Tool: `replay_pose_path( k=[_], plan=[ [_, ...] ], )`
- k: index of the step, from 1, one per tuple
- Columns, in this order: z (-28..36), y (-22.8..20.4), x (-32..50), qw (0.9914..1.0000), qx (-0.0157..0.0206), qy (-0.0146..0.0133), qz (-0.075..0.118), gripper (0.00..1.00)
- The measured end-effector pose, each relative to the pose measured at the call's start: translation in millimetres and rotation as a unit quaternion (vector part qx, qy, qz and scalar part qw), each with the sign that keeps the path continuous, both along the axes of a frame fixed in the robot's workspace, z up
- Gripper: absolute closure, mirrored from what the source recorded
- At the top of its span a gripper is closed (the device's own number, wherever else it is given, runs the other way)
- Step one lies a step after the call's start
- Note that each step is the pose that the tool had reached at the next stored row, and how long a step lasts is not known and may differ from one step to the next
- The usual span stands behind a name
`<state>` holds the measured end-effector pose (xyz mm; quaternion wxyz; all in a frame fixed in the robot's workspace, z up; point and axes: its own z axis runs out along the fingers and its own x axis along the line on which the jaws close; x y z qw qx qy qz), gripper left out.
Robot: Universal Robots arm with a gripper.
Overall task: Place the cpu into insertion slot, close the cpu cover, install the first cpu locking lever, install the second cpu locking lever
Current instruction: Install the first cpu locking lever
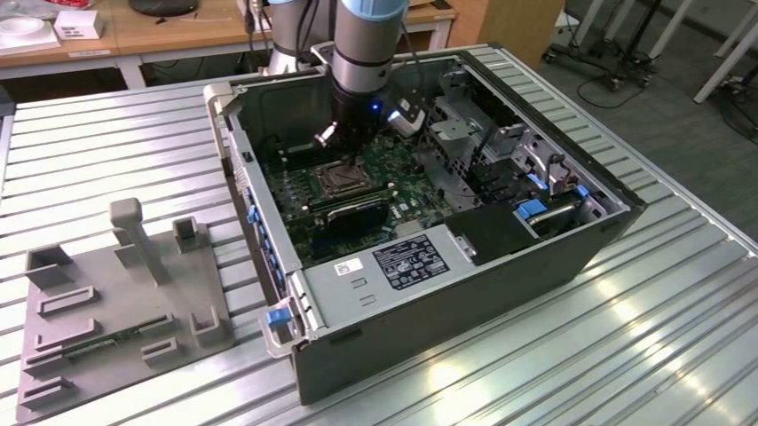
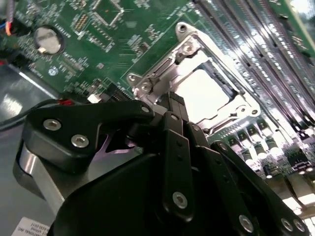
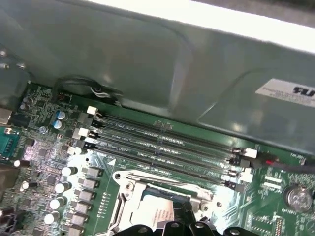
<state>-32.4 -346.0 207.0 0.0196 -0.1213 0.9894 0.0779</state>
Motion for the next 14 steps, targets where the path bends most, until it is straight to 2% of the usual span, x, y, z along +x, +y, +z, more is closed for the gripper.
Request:
replay_pose_path(
  k=[7,14],
  plan=[
    [0.0,0.0,0.1,0.99933,-0.0186,0.0178,-0.026,0.89],
    [0.0,0.0,0.2,0.99732,-0.0365,0.0343,-0.053,0.89]
  ],
)
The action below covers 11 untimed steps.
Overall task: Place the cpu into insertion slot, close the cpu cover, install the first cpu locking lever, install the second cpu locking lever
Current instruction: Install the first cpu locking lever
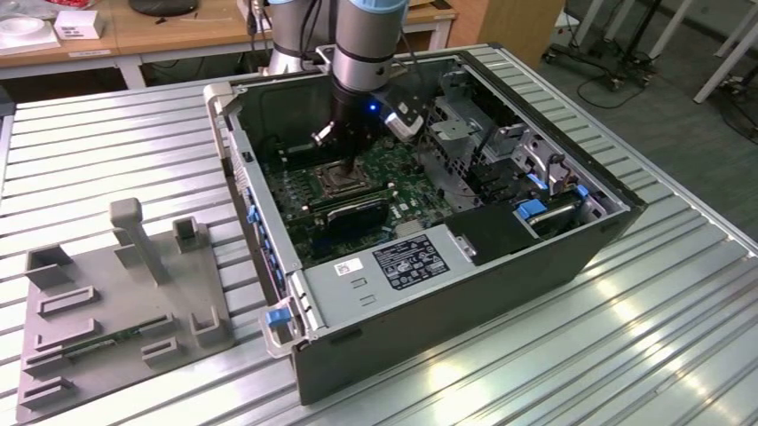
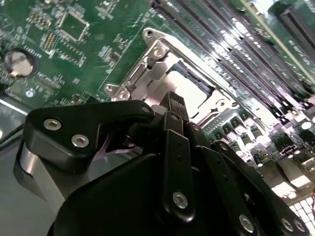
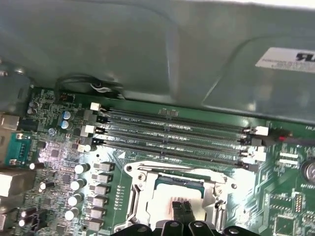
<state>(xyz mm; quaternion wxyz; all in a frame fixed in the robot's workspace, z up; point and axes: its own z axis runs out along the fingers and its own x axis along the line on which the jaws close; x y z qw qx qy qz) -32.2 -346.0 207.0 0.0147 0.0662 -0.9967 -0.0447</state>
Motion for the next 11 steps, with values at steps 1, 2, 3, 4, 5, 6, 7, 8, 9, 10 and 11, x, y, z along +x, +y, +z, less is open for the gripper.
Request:
replay_pose_path(
  k=[1,2,3,4,5,6,7,8,9,10,11],
  plan=[
    [0.0,0.0,0.0,0.99998,-0.0008,0.0005,-0.005,0.89],
    [0.0,0.0,0.0,0.99995,-0.0008,0.0005,-0.01,0.89],
    [0.0,0.0,0.1,0.99991,-0.0008,0.0005,-0.013,0.89],
    [0.0,0.0,0.1,0.99987,-0.0008,0.0005,-0.016,0.89],
    [0.0,0.0,0.0,0.9998,-0.0008,0.0005,-0.02,0.89],
    [0.0,0.0,0.1,0.99965,-0.0008,0.0005,-0.026,0.89],
    [0.0,0.0,0.0,0.99944,-0.0008,0.0005,-0.034,0.89],
    [0.0,0.0,0.1,0.99916,-0.0007,0.0005,-0.041,0.89],
    [0.1,0.0,0.1,0.99885,-0.0009,0.0005,-0.048,0.89],
    [0.1,0.0,0.1,0.99852,-0.001,0.0005,-0.054,0.89],
    [0.2,0.0,0.1,0.99821,-0.0012,0.0005,-0.06,0.89]
  ],
)
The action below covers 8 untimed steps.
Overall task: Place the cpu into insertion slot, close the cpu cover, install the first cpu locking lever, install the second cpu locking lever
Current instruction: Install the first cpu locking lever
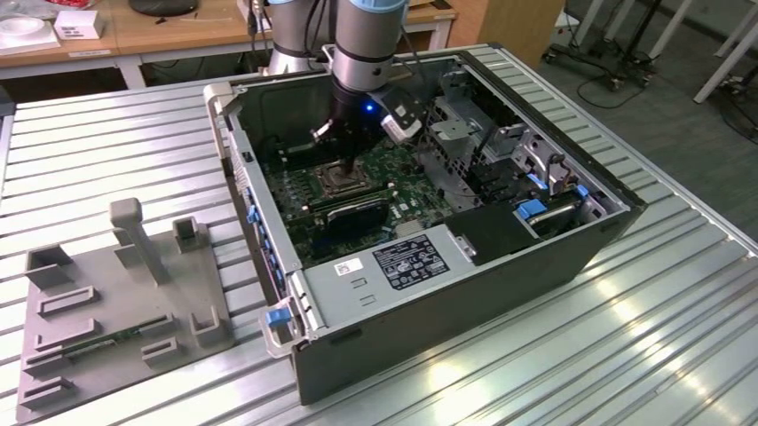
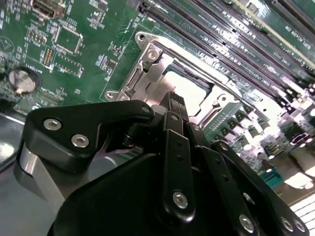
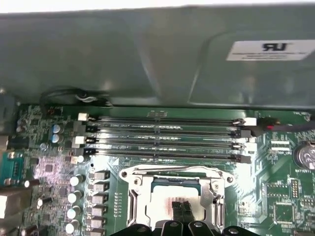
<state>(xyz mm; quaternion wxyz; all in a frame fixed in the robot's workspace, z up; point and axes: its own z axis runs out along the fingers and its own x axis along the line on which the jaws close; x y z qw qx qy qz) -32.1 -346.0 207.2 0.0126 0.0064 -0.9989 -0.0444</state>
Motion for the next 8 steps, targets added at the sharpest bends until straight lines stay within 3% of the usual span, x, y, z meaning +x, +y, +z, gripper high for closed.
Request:
replay_pose_path(
  k=[8],
  plan=[
    [-0.2,0.0,-3.2,0.99999,-0.0003,0.0001,-0.005,0.89]
  ],
)
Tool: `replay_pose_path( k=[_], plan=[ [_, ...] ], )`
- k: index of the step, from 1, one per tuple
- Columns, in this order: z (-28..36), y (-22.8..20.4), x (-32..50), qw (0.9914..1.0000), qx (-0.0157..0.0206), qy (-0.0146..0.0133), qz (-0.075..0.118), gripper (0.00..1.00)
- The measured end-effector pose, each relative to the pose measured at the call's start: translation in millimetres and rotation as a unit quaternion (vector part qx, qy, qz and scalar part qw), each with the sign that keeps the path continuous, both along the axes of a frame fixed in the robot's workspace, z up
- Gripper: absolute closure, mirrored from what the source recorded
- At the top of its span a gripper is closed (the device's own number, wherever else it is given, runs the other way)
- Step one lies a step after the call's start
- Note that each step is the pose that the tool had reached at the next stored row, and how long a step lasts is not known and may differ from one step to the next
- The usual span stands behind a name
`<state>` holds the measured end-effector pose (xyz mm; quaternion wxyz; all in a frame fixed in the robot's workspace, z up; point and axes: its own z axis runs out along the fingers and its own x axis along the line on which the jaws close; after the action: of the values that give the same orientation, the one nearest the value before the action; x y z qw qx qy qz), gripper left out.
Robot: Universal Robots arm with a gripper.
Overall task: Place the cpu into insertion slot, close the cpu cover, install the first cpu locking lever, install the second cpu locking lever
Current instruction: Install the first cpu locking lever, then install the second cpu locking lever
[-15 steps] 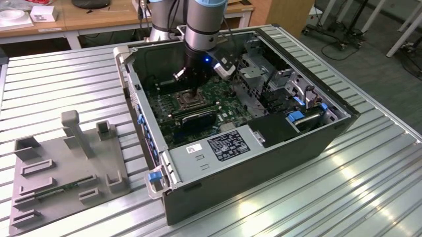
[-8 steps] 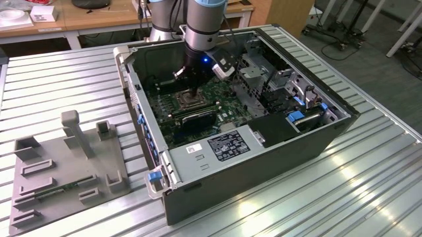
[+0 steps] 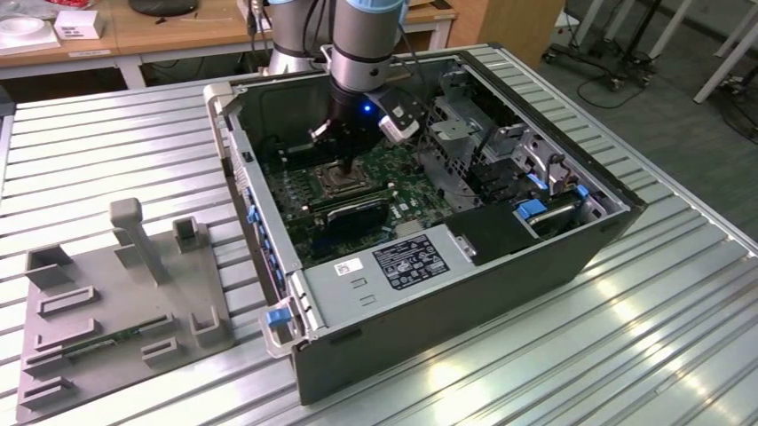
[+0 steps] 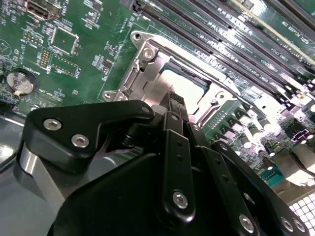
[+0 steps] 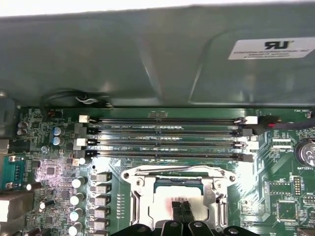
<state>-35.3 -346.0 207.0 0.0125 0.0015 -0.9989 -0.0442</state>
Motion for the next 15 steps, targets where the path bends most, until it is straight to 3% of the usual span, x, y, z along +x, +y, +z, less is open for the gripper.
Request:
replay_pose_path(
  k=[4,8,15],
  plan=[
    [0.1,0.0,0.0,1.0,0.0,0.0003,0.0,0.89],
    [5.3,0.0,0.0,1.0,0.0001,0.0004,0.0,0.89],
    [5.6,0.0,0.0,1.0,0.0001,0.0004,0.0,0.89]
  ],
)
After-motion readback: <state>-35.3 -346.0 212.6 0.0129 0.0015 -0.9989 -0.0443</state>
